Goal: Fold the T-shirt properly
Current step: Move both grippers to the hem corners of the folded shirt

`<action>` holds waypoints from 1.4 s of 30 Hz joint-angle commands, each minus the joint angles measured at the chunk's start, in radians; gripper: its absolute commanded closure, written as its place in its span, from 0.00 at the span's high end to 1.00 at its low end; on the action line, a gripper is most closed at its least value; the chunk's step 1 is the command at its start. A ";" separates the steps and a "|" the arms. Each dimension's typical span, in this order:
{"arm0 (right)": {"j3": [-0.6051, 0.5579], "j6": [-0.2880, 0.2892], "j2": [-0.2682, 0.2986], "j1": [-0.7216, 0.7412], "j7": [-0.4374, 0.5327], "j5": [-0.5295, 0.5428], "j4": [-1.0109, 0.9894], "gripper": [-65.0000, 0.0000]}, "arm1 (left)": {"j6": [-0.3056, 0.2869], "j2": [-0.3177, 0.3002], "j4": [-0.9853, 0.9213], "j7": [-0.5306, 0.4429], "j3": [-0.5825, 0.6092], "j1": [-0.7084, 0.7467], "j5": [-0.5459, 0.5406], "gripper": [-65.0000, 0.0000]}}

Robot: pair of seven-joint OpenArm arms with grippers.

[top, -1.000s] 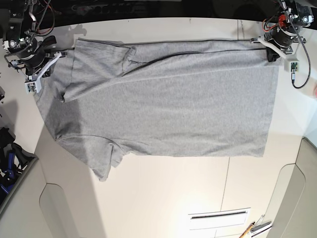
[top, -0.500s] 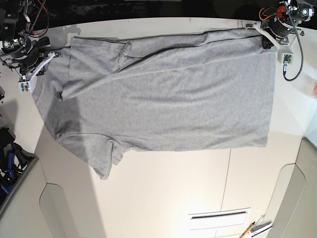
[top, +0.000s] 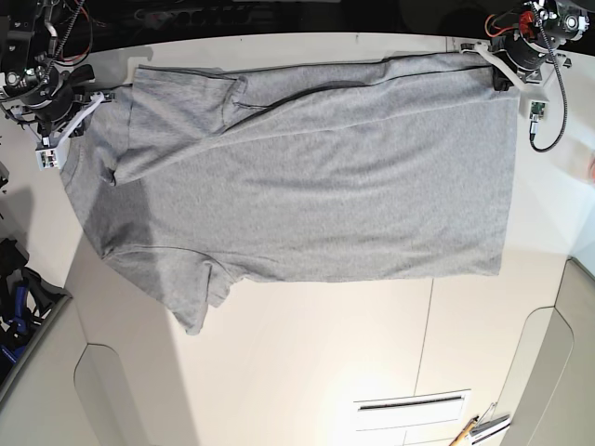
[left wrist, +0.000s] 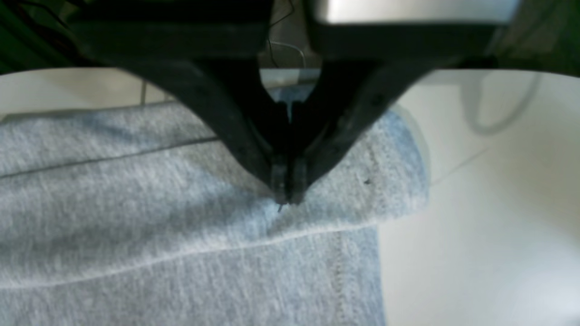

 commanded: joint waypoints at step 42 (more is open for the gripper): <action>0.006 0.105 0.079 0.563 0.106 0.084 -0.244 0.46 | -0.051 -0.014 0.187 -0.041 -0.027 -0.251 -0.061 0.36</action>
